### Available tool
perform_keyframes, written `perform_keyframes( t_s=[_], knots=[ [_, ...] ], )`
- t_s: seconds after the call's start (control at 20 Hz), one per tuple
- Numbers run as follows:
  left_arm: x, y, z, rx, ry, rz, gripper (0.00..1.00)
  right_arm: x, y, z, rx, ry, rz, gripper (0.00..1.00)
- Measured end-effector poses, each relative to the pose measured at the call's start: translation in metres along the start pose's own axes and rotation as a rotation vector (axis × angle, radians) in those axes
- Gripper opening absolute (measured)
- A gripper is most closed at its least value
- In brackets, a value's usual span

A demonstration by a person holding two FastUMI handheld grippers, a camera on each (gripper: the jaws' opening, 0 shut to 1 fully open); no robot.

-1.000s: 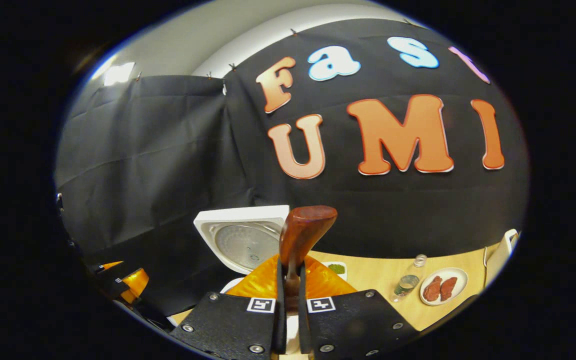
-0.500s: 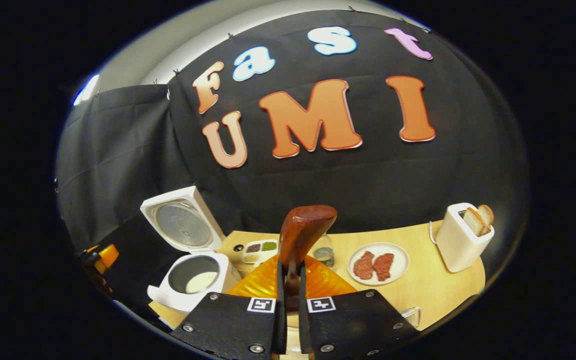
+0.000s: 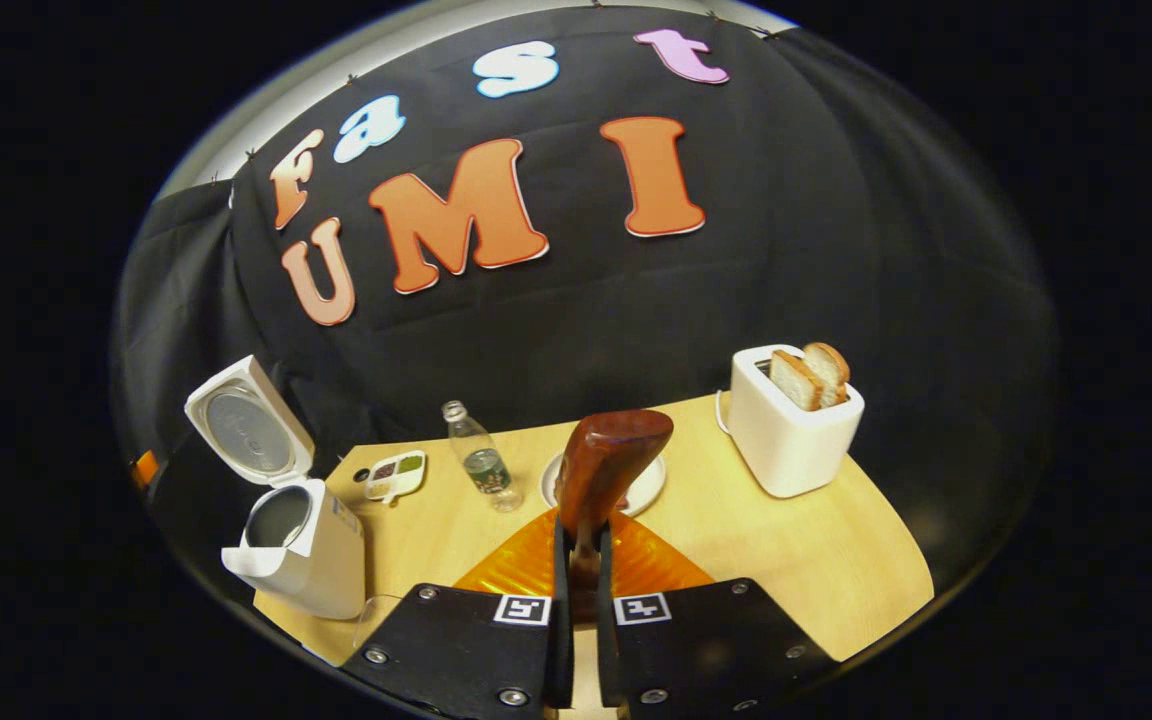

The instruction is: Close the left gripper, press the button to open the rice cooker; take a wooden spoon from the chopstick holder with the right hand, scoop a spoonful of rice and pour it into the rice cooker, then put the wooden spoon back into the chopstick holder.

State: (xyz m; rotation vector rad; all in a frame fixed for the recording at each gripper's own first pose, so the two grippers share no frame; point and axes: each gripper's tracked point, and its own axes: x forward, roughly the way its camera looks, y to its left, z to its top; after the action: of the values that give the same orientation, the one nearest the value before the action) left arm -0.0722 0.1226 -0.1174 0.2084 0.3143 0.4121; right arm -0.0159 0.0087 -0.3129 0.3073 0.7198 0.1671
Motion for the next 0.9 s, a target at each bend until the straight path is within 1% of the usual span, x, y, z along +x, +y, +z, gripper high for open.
perform_keyframes(
  t_s=[0.2,0.45,0.55,0.65,0.8,0.9],
  knots=[
    [-0.001,-0.004,0.008,-0.011,-0.002,-0.002,0.99,0.004,-0.027,-0.020,0.049,0.023,-0.042,0.09],
    [0.008,-0.005,0.027,-0.034,-0.006,-0.004,0.98,0.022,-0.035,-0.054,0.076,0.066,-0.030,0.09],
    [0.013,-0.010,0.035,-0.077,0.003,-0.027,0.99,0.031,-0.039,-0.064,0.088,0.066,-0.027,0.09],
    [0.021,-0.014,0.045,-0.128,0.011,-0.047,0.98,0.039,-0.047,-0.080,0.101,0.093,-0.033,0.11],
    [0.032,-0.017,0.068,-0.192,0.001,-0.074,0.98,0.050,-0.054,-0.095,0.168,0.122,-0.035,0.12],
    [0.046,-0.017,0.089,-0.213,-0.016,-0.088,0.98,0.053,-0.056,-0.100,0.198,0.128,-0.039,0.14]
  ],
)
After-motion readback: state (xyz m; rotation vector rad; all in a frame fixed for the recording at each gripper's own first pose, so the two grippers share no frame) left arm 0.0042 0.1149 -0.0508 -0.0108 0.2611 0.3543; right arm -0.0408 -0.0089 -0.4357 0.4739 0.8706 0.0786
